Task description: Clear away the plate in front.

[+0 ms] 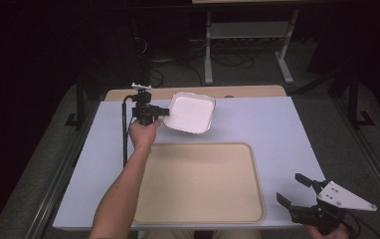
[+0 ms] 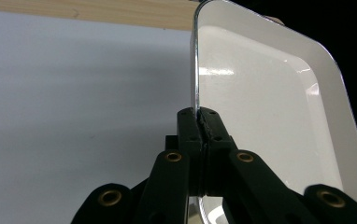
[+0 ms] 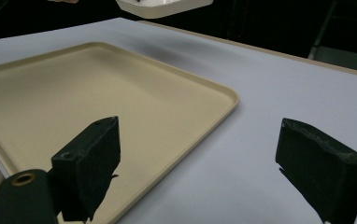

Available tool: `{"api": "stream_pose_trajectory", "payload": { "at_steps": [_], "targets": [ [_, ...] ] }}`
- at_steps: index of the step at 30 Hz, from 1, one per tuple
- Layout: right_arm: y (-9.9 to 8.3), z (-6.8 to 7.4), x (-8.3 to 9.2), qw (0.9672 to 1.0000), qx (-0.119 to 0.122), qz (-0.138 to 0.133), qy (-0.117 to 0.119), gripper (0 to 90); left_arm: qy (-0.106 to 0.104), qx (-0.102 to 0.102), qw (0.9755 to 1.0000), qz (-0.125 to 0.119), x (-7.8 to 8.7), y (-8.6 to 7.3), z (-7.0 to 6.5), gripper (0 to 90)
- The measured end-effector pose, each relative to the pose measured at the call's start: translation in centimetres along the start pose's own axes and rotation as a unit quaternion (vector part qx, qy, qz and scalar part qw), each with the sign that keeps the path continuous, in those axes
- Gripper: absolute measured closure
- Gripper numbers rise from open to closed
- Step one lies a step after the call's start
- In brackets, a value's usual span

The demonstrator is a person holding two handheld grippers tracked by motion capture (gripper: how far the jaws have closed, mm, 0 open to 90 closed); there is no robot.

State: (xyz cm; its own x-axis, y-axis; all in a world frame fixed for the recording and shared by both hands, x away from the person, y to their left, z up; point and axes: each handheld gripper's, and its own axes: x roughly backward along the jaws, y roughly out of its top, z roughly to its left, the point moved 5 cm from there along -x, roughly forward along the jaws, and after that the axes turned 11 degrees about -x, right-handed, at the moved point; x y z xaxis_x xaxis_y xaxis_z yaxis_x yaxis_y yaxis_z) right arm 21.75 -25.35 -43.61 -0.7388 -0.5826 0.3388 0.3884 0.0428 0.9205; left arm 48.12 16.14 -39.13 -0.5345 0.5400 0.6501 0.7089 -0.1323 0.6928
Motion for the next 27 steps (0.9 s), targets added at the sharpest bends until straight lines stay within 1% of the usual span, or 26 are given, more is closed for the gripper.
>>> {"api": "stream_pose_trajectory", "payload": {
  "at_steps": [4,7,12,16,19,24,27],
  "targets": [
    [0.0,0.0,0.0,1.0000,0.001,0.001,0.000,13.0,-0.003,-0.001,1.0000,-0.001,0.6,-0.5,-0.2,88.6],
    [0.0,0.1,0.0,1.0000,0.002,-0.001,0.003,13.0,0.003,0.000,1.0000,0.001,1.2,-1.0,-0.3,88.6],
    [0.0,0.0,0.2,1.0000,-0.002,-0.003,0.004,13.0,0.005,-0.001,1.0000,0.000,1.7,-1.5,-0.5,88.6],
    [0.0,0.1,0.2,1.0000,-0.003,-0.003,0.003,13.0,0.001,0.002,1.0000,-0.002,1.9,-1.9,-0.9,88.6],
    [0.0,0.1,0.2,1.0000,-0.001,-0.004,0.001,13.0,-0.004,-0.003,1.0000,0.001,2.0,-2.4,-1.3,88.6],
    [0.0,0.1,0.2,1.0000,-0.001,-0.003,-0.001,13.0,-0.009,-0.003,1.0000,0.001,2.2,-2.9,-1.7,88.6],
    [0.0,0.1,0.2,1.0000,0.000,-0.002,-0.001,13.0,-0.009,-0.005,0.9999,0.003,2.5,-3.3,-1.9,88.6]
  ]
}}
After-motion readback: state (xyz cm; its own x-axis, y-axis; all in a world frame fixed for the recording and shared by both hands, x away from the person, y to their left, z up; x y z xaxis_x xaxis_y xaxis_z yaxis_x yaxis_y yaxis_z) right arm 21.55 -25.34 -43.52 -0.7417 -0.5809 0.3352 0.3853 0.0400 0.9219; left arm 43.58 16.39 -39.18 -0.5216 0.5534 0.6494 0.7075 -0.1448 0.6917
